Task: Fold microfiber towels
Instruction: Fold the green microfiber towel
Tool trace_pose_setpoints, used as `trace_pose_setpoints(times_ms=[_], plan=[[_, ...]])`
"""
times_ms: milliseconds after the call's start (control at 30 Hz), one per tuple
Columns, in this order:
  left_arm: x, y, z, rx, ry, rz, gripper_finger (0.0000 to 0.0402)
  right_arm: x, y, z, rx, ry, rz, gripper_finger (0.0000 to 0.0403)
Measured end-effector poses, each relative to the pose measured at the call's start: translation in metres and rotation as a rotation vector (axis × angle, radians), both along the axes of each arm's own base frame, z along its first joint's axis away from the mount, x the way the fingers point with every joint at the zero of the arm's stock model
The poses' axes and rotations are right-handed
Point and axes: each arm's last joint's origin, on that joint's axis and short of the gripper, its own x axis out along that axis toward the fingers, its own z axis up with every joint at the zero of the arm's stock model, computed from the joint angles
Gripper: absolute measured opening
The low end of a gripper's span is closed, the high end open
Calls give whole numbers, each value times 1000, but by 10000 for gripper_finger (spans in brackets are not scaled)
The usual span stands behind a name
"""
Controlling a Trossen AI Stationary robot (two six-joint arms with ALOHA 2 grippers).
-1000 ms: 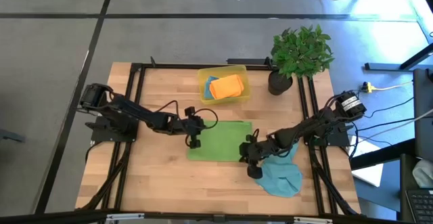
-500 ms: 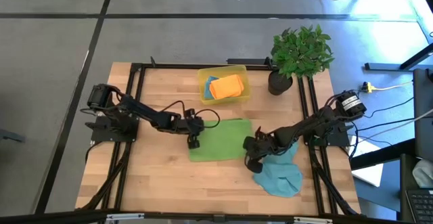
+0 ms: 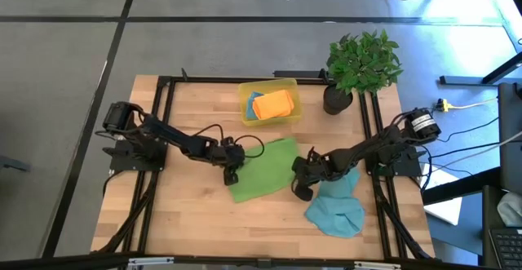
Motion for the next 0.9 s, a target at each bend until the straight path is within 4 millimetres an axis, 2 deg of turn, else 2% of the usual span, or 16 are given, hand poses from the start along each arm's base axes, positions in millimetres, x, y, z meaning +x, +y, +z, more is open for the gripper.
trace_pose_setpoints(times_ms=[267,500,633,733,900], plan=[[-4,-30,0,-91,-3,-72,2,1,-22,-2,-152,19,-71,10],[-3,-61,4,-213,-102,-94,8,-7,-34,-3,-284,129,-127,11],[9,-68,19,-233,-137,-94,19,-9,-23,5,-311,191,-80,11],[16,-71,29,-201,-138,-131,26,-2,-6,16,-317,143,-29,11],[27,-74,44,-161,-168,-153,32,-1,17,25,-355,95,80,12]])
